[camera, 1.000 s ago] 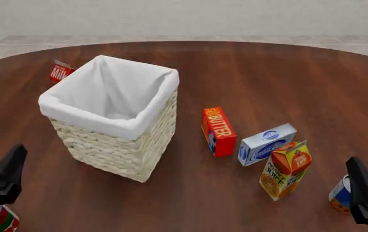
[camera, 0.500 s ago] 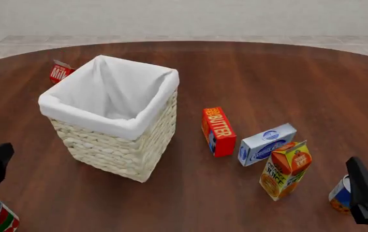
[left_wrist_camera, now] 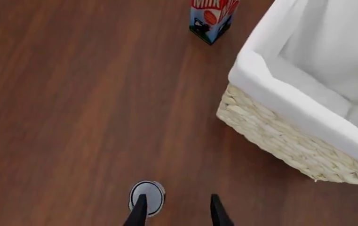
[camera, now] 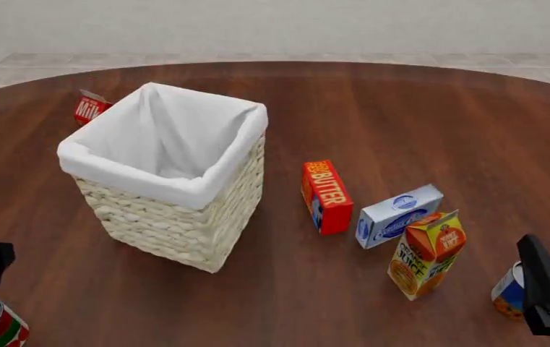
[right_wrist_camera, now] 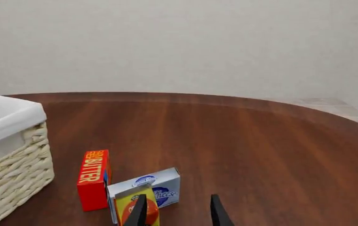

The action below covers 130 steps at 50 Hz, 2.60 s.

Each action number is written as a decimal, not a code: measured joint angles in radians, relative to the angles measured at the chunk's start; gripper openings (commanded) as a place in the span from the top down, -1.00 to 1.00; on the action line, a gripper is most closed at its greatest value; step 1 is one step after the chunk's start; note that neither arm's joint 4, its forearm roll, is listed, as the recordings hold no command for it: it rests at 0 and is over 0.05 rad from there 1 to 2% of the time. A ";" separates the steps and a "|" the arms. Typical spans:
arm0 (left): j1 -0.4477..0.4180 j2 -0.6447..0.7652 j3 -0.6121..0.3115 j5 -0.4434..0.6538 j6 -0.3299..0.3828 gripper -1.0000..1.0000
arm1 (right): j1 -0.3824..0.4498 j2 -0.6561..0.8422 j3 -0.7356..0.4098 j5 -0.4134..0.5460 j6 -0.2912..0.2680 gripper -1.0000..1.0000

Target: Pick up the tomato sauce, and put it in the basket.

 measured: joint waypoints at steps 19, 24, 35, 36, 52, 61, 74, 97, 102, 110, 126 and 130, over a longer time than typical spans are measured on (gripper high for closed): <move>0.064 0.000 0.012 0.093 0.061 -1.00 | 0.000 0.000 0.000 0.000 0.000 -1.00; 0.077 -0.002 0.020 0.102 0.066 -1.00 | 0.000 0.000 0.000 0.000 0.000 -1.00; 0.082 0.005 0.051 0.085 0.058 -1.00 | 0.000 0.000 0.000 0.000 0.000 -1.00; 0.082 0.007 0.055 0.081 0.057 -1.00 | 0.000 0.000 0.000 0.000 0.000 -1.00; 0.104 0.072 0.112 -0.016 0.062 -1.00 | 0.000 0.000 0.000 0.000 0.000 -1.00; 0.124 0.113 0.140 -0.074 0.069 -1.00 | 0.000 0.000 0.000 0.000 0.000 -1.00; 0.153 0.160 0.165 -0.138 0.081 -1.00 | 0.000 0.000 0.000 0.000 0.000 -1.00; 0.193 0.225 0.199 -0.222 0.097 -1.00 | 0.000 0.000 0.000 0.000 0.000 -1.00; 0.203 0.237 0.203 -0.236 0.101 -1.00 | 0.000 0.000 0.000 0.000 0.000 -1.00; 0.215 0.254 0.212 -0.259 0.107 -1.00 | 0.000 0.000 0.000 0.000 0.000 -1.00; 0.231 0.306 0.234 -0.322 0.116 -1.00 | 0.000 0.000 0.000 0.000 0.000 -1.00; 0.235 0.327 0.239 -0.342 0.119 -1.00 | 0.000 0.000 0.000 0.000 0.000 -1.00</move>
